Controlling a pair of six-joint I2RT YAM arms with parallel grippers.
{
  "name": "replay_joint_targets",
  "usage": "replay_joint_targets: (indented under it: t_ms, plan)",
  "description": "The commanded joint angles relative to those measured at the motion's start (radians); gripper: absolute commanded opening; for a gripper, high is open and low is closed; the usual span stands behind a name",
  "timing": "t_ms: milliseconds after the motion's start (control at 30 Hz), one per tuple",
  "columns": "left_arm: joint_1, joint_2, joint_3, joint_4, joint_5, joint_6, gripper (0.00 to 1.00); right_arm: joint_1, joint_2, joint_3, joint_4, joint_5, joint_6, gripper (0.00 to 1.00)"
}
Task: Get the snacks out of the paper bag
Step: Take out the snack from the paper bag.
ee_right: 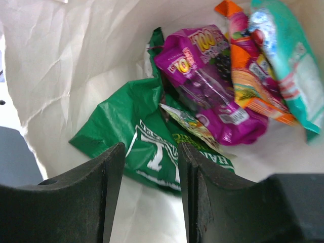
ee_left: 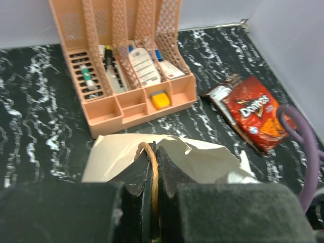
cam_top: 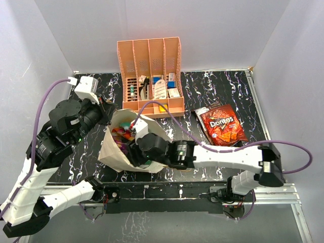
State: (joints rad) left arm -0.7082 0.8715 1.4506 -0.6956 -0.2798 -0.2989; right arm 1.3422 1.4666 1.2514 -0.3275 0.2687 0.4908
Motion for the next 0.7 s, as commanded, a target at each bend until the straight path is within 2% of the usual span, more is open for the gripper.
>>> replay_joint_targets:
  t_ms: [0,133,267,367,467,567,667]
  plan:
    - [0.004,0.028,0.108,0.039,-0.11,0.159,0.0,0.014,0.093,0.047,0.254,0.032,0.013,0.48]
    - [0.004,0.054,0.163,0.044,-0.208,0.234,0.0,0.015,0.199,0.105,0.368,-0.036,0.003,0.48]
    - [0.004,0.047,0.148,0.052,-0.148,0.243,0.0,0.015,0.259,0.16,0.368,-0.063,0.001,0.48]
    - [0.005,0.021,0.107,0.078,-0.054,0.23,0.0,0.015,0.241,0.121,0.391,-0.068,0.011,0.49]
    - [0.004,-0.032,0.03,0.108,0.114,0.221,0.0,0.015,0.194,0.046,0.393,-0.038,0.027,0.51]
    - [0.004,-0.094,-0.055,0.14,0.277,0.2,0.0,0.015,0.14,-0.014,0.328,0.008,0.028,0.53]
    - [0.004,-0.148,-0.126,0.177,0.354,0.175,0.0,0.015,0.089,-0.047,0.229,0.063,0.032,0.54]
